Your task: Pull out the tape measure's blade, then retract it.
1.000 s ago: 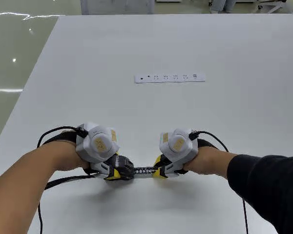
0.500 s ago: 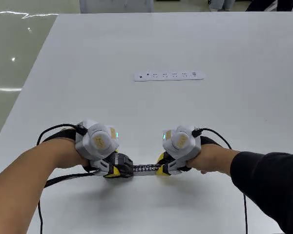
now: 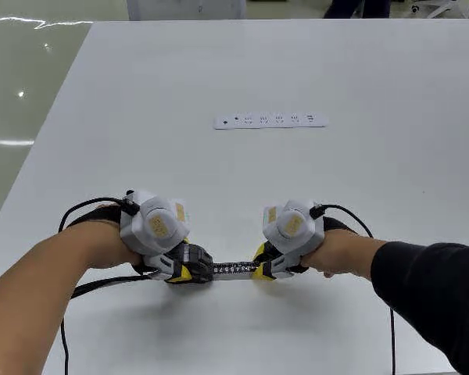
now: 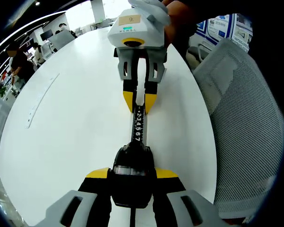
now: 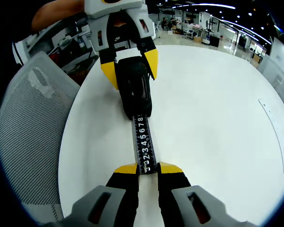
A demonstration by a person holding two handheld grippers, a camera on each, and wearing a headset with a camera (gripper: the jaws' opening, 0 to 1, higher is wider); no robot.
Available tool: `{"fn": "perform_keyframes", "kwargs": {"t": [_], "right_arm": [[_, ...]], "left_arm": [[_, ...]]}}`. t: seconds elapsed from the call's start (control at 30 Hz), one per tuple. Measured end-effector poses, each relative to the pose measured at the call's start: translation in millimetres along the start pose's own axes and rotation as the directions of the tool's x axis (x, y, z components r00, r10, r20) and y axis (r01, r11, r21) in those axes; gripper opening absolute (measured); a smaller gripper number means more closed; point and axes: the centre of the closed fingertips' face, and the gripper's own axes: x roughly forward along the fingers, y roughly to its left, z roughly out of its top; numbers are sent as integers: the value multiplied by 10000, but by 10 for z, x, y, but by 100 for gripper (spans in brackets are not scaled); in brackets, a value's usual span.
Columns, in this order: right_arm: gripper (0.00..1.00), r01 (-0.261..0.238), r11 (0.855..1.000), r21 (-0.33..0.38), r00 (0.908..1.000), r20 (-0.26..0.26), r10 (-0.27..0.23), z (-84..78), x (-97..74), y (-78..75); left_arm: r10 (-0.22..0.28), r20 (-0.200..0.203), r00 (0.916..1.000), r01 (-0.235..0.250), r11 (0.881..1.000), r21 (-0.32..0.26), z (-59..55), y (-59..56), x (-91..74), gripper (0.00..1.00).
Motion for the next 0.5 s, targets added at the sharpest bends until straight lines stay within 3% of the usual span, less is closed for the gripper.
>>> {"fn": "perform_keyframes", "kwargs": {"t": [0.5], "right_arm": [[10,16,9999,-103,10000,-55,-16,-32,-19,-13]], "left_arm": [[16,29,10000,-16,10000,-38,-2,9,0,29]]}}
